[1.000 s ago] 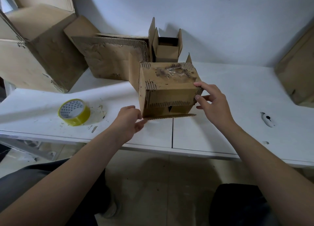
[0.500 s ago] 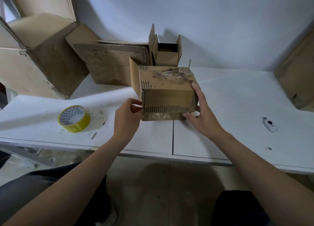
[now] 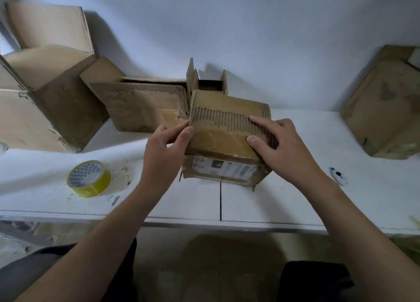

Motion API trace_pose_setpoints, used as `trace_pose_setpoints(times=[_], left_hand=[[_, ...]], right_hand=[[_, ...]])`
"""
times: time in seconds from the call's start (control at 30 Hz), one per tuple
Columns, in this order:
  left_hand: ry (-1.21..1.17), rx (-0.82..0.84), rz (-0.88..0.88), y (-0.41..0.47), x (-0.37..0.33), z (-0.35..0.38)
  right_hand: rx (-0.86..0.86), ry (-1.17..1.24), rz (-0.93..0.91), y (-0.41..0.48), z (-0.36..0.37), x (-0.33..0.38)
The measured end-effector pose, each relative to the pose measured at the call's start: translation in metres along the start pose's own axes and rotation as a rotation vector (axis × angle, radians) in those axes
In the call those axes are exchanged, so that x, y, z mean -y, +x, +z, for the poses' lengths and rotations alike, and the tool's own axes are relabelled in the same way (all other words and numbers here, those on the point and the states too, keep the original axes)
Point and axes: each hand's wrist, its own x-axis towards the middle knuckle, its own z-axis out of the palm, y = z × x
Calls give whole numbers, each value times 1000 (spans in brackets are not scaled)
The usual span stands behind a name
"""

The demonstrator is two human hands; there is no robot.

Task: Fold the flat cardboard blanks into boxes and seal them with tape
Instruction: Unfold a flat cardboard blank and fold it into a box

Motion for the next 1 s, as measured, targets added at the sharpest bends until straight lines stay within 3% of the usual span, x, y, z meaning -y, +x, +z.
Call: trace_pose_setpoints(times=[0.27, 0.4, 0.5, 0.6, 0.67, 0.77, 0.87, 1.0], left_hand=[[49, -48, -35, 9, 7, -14], [219, -53, -149, 16, 35, -26], [257, 42, -220, 16, 50, -27], [476, 198, -142, 13, 58, -19], [550, 212, -107, 15, 62, -17], [530, 230, -127, 18, 62, -19], [554, 259, -124, 21, 56, -28], [876, 75, -184, 28, 70, -82]], right_hand=[[150, 81, 90, 6, 40, 3], [201, 3, 97, 12, 62, 3], [237, -145, 99, 15, 65, 2], [288, -218, 125, 17, 65, 0], [287, -252, 151, 16, 66, 1], [184, -472, 5, 14, 70, 8], [202, -490, -176, 13, 79, 17], [227, -467, -139, 11, 89, 19]])
